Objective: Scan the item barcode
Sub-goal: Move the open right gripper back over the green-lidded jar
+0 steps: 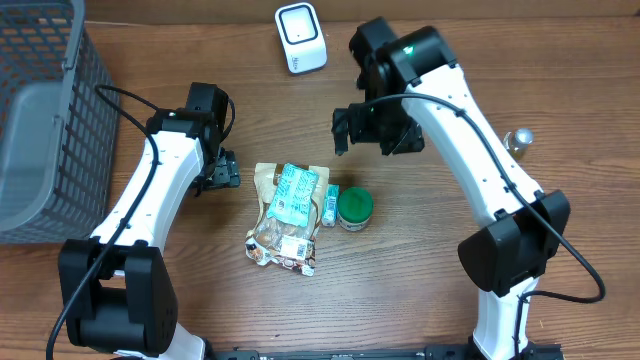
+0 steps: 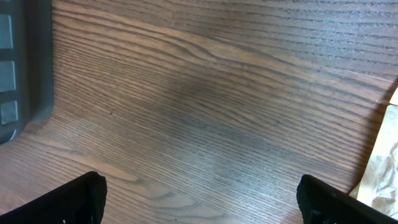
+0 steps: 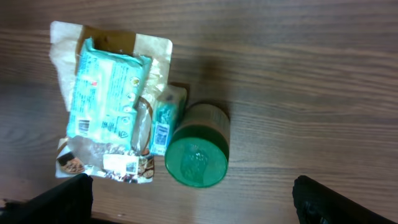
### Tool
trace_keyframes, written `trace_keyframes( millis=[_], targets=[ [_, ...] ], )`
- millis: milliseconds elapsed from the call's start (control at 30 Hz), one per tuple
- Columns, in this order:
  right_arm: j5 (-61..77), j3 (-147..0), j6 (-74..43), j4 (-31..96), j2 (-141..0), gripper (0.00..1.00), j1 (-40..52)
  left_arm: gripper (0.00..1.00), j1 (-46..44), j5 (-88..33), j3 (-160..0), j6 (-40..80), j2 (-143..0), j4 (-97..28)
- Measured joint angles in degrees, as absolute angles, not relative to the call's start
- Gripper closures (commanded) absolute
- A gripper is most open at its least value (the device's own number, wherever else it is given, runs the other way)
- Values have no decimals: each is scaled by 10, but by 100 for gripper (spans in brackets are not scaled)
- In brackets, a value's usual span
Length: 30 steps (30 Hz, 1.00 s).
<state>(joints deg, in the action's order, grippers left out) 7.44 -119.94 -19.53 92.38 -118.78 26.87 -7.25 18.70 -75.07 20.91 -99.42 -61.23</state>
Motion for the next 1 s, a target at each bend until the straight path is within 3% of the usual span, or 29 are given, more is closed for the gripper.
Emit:
trace_keyframes(
  millis=[500,567,767,1000],
  targets=[
    [77,-1063,-290,844,-1188,0,277,1,-72,187,-751,209,-994,-613],
    [84,-1063,-298,844,-1188,12,277,1,-72,187,-751,209,-994,-613],
    [110,-1063,-341,849,-1188,13,277,1,-72,187,-751,209,-994,-613],
    [119,-1063,-485,890,-1188,17,277,1,-72,187,-751,209,-994,-613]
  ],
)
